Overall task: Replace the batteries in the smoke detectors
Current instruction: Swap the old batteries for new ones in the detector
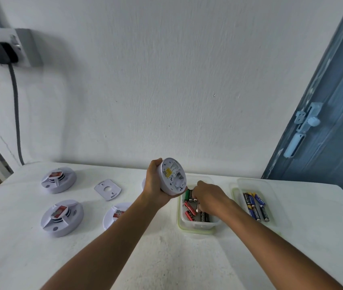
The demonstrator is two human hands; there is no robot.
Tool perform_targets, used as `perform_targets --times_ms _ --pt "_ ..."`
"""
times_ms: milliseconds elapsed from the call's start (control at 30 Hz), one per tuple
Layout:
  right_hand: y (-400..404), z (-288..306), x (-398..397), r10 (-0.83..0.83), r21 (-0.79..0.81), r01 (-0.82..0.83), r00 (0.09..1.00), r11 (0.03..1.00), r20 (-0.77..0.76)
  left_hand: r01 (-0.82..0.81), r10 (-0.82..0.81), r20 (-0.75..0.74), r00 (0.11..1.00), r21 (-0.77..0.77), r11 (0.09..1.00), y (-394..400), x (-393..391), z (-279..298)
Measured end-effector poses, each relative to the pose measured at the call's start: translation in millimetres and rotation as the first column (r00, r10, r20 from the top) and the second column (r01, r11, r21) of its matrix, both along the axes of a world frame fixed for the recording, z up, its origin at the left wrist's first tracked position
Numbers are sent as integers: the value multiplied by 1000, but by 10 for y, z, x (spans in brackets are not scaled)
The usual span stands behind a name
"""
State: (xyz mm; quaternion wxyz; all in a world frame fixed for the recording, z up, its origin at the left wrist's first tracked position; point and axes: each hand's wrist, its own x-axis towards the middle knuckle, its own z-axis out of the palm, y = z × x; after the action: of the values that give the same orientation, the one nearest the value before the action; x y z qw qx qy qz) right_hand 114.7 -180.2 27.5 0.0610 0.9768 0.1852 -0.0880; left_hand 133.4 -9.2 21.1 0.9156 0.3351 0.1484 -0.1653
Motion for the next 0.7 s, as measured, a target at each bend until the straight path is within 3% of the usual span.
perform_targets --times_ms 233,433,700 --pt "-104 -5 79 -59 166 66 997 984 -45 -25 25 -23 999 3 1000 12 -36 14" --pt "16 -61 31 80 -72 -82 996 994 -28 -26 26 -30 999 22 999 19 -44 17" --pt "-5 -6 0 140 -96 -148 987 984 -79 -37 38 -45 998 39 999 23 -86 46"
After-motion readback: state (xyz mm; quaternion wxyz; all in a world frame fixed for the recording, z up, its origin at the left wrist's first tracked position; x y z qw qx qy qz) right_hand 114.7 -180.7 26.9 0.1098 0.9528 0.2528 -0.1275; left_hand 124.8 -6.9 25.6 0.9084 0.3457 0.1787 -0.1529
